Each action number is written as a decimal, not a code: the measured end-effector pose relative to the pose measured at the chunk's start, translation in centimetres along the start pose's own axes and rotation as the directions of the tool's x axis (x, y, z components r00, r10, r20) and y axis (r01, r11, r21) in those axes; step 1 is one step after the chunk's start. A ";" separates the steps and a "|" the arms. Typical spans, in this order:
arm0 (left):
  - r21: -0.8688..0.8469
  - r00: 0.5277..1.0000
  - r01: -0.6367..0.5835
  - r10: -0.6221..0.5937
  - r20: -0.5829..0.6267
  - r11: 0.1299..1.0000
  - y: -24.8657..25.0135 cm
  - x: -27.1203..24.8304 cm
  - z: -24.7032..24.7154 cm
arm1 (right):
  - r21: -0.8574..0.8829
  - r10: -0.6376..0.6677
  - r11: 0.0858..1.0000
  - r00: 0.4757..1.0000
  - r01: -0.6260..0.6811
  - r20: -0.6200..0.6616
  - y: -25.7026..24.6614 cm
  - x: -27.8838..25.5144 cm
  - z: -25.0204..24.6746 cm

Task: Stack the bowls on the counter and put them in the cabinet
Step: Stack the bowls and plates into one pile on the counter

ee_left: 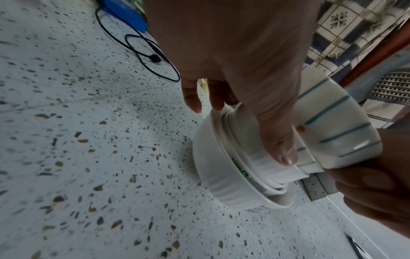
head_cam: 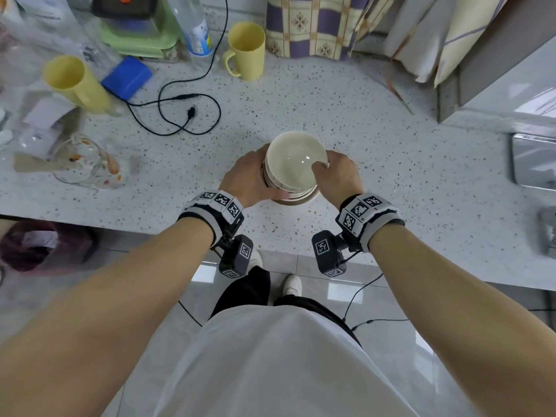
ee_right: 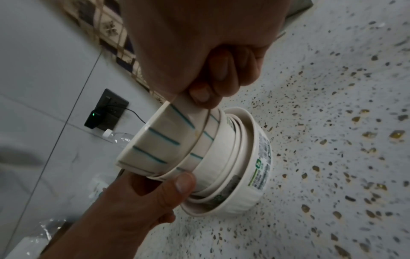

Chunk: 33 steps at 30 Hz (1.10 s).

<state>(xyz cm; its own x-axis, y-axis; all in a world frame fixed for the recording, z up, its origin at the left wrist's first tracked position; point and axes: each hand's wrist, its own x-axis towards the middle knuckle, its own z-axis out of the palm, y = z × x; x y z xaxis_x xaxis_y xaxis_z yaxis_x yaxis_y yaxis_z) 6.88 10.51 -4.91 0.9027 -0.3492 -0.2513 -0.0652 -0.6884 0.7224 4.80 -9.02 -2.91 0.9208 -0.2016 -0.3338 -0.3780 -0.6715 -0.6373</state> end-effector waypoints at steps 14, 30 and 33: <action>0.002 0.994 0.109 -0.109 -0.003 0.994 1.2 -1.3 -0.3 | 0.044 -0.028 0.999 0.999 0.028 0.019 -0.6 -1.1 -0.8; 0.217 0.972 0.235 -0.229 -0.052 0.947 -3.7 -9.6 1.5 | 0.121 0.183 0.977 0.981 -0.174 -0.069 7.1 -5.4 2.2; 0.316 0.973 0.220 -0.232 -0.001 0.923 -5.3 -11.6 1.5 | 0.098 0.153 0.984 0.988 -0.150 -0.021 7.6 -7.9 4.1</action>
<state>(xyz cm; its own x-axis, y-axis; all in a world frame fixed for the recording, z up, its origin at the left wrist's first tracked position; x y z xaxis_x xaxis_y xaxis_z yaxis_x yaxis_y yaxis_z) -3.86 17.25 -6.85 0.8937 -0.1797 -0.4111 0.0041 -0.9130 0.4080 -5.75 -9.57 -8.00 0.8540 -0.3166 -0.4128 -0.5195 -0.5607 -0.6447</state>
